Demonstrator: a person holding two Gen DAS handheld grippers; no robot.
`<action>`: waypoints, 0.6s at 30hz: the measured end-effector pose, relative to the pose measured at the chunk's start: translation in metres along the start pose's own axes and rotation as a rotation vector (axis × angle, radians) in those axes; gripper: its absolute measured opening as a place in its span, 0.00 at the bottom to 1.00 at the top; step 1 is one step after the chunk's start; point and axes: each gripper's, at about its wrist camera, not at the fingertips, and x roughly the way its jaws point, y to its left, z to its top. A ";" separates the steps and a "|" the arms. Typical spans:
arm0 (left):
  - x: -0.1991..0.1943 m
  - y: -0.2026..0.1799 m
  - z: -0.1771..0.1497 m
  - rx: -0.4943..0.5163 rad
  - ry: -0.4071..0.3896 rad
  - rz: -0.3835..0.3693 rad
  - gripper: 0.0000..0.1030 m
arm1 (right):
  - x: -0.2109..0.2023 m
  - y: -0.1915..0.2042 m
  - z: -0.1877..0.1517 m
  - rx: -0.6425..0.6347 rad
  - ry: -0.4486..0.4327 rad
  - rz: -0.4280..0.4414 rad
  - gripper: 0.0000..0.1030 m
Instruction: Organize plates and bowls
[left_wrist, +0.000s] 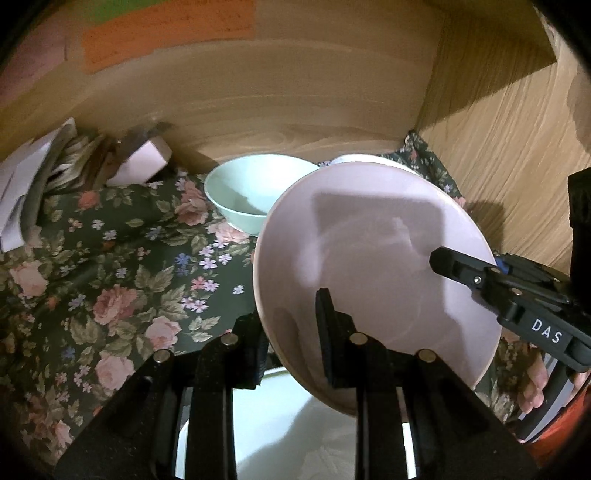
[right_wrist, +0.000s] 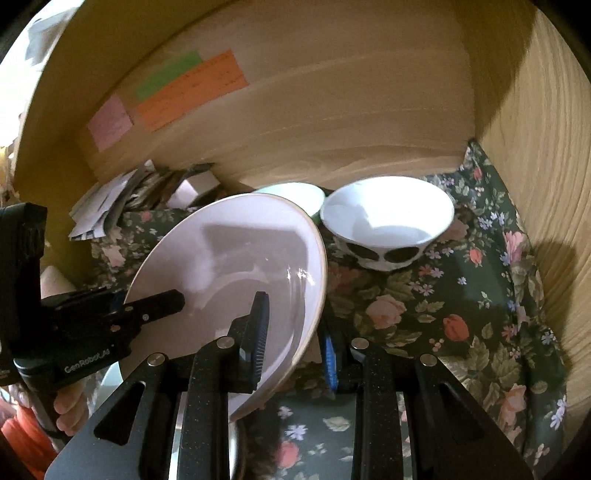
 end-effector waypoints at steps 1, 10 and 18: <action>-0.002 0.001 0.000 -0.005 -0.004 0.000 0.22 | -0.001 0.004 0.000 -0.005 -0.003 0.002 0.23; -0.033 0.018 -0.015 -0.032 -0.047 0.020 0.22 | -0.009 0.034 -0.003 -0.044 -0.016 0.025 0.23; -0.061 0.040 -0.035 -0.070 -0.075 0.050 0.22 | -0.010 0.065 -0.010 -0.084 -0.011 0.058 0.23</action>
